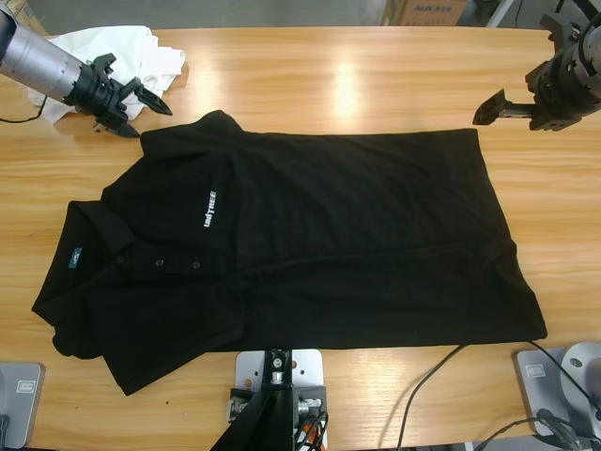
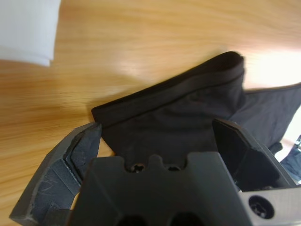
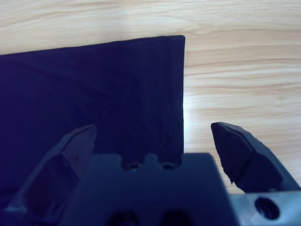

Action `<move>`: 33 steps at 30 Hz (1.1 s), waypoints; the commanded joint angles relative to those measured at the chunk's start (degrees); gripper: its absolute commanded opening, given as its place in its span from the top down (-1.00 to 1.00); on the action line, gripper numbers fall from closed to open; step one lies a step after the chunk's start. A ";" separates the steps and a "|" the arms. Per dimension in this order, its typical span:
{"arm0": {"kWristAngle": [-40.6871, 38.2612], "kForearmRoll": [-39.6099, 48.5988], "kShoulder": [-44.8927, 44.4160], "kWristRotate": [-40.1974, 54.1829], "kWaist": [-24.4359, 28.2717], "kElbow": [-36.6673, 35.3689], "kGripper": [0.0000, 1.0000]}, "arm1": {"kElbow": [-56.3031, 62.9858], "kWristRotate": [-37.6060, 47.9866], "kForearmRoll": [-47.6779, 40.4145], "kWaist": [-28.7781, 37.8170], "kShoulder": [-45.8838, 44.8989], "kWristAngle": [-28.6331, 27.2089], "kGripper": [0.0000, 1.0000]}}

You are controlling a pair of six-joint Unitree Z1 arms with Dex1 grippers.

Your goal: Fold clothes

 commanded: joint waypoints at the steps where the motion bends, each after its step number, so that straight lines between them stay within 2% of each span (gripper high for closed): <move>1: 0.08 2.58 -1.96 -0.39 -0.56 0.07 -0.85 | 2.50 -0.29 -1.49 -0.36 2.48 0.77 -0.98; 5: 1.42 2.28 -1.45 0.49 0.26 3.22 -0.85 | 3.01 -0.29 -1.49 -0.36 2.13 0.73 -0.97; 9: 0.64 0.96 -2.15 2.44 1.90 2.45 -0.86 | 3.38 -0.23 -1.58 -0.36 1.94 0.79 -0.97; 11: -3.12 -1.06 -2.59 3.18 2.09 0.90 -0.86 | 3.38 -0.16 -1.58 -0.36 1.90 0.79 -0.97; 13: -11.22 -5.11 -2.85 3.20 1.51 -0.72 -0.84 | 3.56 -0.04 -1.65 -0.33 1.99 0.79 -0.97; 15: -10.24 -3.86 -2.48 3.13 0.90 -1.84 -0.83 | 3.89 0.26 -1.83 -0.08 1.94 0.87 -0.97; 23: -5.62 -3.79 -1.08 3.36 1.58 6.77 -0.83 | 5.75 0.66 -2.67 0.08 1.13 1.03 -0.97; 33: -0.40 -3.72 0.70 2.25 1.32 5.82 -0.82 | 6.72 0.94 -3.64 0.08 1.30 1.01 -0.97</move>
